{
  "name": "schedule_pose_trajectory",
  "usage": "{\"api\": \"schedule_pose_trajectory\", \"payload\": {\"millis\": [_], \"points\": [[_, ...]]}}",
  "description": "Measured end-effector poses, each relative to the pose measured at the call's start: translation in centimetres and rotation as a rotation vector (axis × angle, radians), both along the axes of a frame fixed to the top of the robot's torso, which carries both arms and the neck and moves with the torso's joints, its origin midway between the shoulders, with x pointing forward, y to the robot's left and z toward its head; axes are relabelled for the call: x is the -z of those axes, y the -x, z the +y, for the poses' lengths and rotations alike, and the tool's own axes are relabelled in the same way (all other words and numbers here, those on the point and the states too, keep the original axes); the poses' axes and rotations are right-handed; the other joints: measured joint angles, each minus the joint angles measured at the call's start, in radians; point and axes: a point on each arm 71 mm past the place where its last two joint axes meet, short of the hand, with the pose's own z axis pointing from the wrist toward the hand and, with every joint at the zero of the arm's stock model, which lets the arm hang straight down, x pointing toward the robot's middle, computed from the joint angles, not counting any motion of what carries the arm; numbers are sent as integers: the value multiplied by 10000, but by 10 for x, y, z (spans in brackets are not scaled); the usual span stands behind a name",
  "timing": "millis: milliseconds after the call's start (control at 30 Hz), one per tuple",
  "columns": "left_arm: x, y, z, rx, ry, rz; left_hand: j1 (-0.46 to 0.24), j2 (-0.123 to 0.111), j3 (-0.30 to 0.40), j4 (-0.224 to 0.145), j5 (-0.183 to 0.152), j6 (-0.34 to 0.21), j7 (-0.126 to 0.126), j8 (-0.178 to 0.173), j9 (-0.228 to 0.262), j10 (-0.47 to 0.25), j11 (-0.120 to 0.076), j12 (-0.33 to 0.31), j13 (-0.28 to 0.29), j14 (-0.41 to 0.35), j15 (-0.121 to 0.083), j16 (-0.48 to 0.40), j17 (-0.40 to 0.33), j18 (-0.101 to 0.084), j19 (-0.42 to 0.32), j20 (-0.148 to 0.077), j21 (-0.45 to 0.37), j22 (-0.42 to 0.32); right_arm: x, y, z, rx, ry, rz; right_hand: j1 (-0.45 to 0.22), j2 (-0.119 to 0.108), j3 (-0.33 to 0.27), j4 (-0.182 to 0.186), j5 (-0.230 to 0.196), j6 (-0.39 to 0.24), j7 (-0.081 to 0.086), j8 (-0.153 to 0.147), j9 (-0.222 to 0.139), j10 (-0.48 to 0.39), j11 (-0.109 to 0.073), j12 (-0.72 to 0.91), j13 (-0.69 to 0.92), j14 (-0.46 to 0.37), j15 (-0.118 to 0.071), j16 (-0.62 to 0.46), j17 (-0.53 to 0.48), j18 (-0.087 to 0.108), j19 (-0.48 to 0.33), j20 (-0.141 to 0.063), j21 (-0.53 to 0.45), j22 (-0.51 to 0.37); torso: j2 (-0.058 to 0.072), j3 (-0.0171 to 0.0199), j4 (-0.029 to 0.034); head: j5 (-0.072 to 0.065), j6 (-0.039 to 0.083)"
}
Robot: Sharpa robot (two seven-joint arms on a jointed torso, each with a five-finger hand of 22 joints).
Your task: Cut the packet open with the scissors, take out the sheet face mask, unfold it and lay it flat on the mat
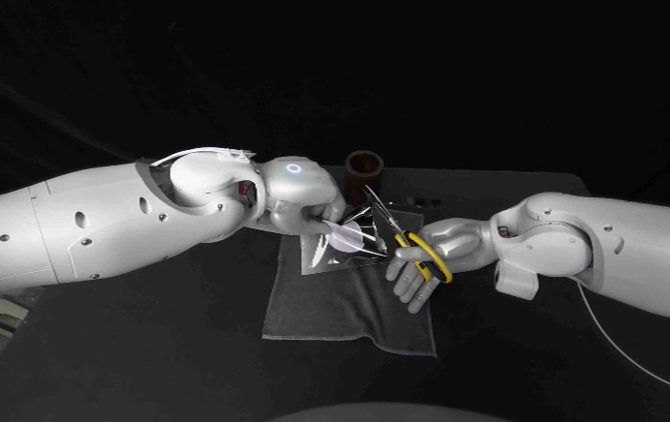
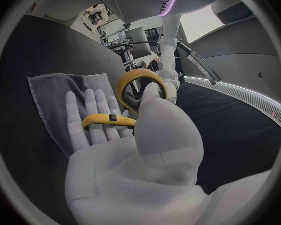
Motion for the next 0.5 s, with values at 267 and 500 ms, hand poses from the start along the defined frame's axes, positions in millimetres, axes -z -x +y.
{"api": "schedule_pose_trajectory", "payload": {"millis": [267, 500], "points": [[0, 0, 0, -7, -2, 0, 0, 0, 0, 0, -29, 0, 0, -25, 0, 0, 0, -1, -2, 0, 0, 0, 0, -1, 0, 0, 0, -1, 1, -2, 0, 96, 204, -175, 797, 445, -337, -39, 0, 501, 94, 261, -284, 617, -183, 191, 19, 679, -257, 382, 15, 88, 475, -59, 269, 76, 0, 10, -7, 10, 22], [0, 0, 0, -10, -3, 2, 0, 0, -1, -1, -30, 0, 0, 12, 1, 0, 0, -1, 10, 0, 0, 0, 0, -1, 0, 0, 0, -1, 2, -3, -1, 122, 406, -335, 864, 512, -702, 12, 0, 513, 82, 261, -468, 650, -184, 99, -4, 632, -210, 318, -31, 94, 475, -59, 269, 44, 1, 12, -11, 16, 12]]}}
